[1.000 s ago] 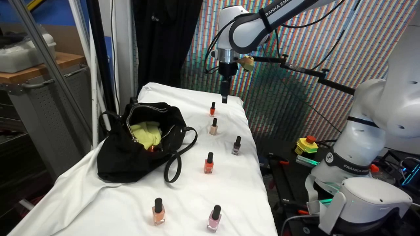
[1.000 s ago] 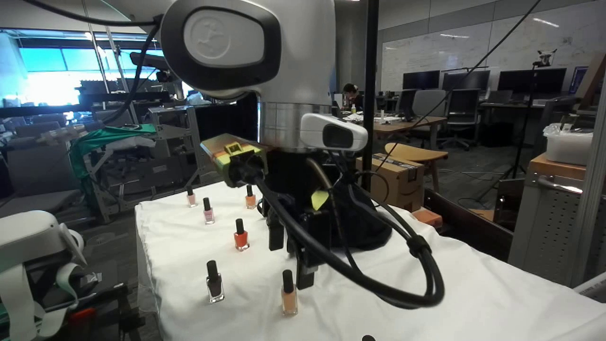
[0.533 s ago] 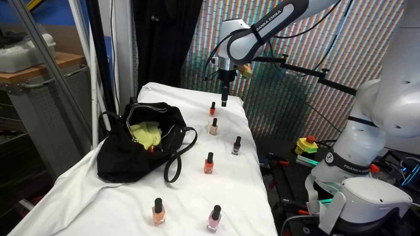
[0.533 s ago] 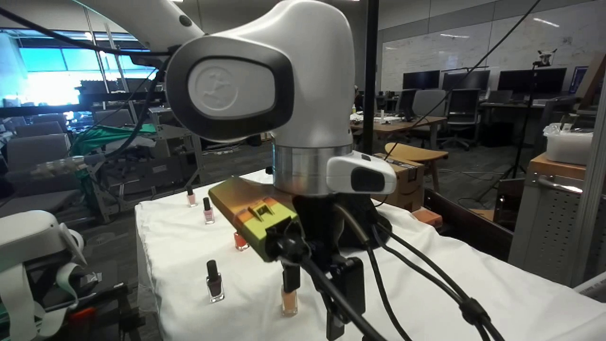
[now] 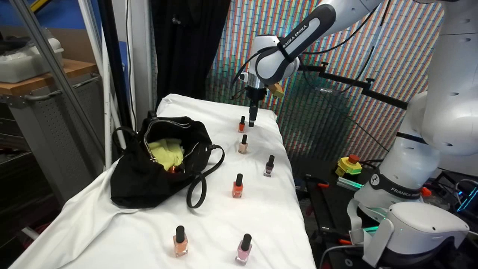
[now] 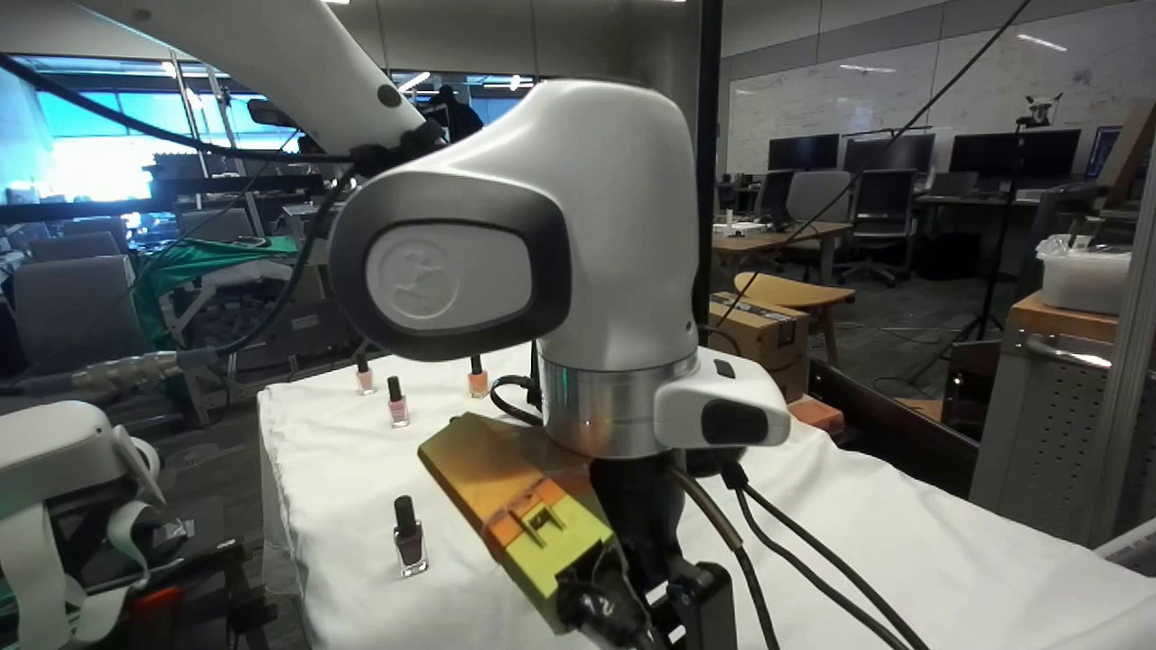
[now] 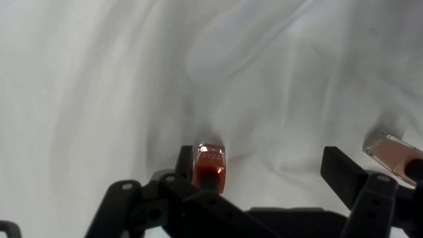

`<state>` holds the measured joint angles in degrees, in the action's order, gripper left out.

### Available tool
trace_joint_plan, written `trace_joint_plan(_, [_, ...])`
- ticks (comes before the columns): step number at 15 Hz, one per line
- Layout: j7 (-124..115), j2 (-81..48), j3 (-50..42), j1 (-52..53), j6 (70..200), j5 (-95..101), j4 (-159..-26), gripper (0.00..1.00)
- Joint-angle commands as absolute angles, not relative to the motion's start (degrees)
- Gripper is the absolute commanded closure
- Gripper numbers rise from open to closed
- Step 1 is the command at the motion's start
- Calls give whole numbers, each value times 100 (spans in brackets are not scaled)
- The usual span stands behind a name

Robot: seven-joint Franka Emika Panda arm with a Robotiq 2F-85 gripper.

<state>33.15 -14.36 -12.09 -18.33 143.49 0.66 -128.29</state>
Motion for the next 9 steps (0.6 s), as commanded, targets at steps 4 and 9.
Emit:
trace_joint_plan(4, [4065,-1806,-883,-2157,14930,-418,-12706,0])
trace_joint_plan(9, [4213,-2125,-774,-2225,15120,-351,-12587,0])
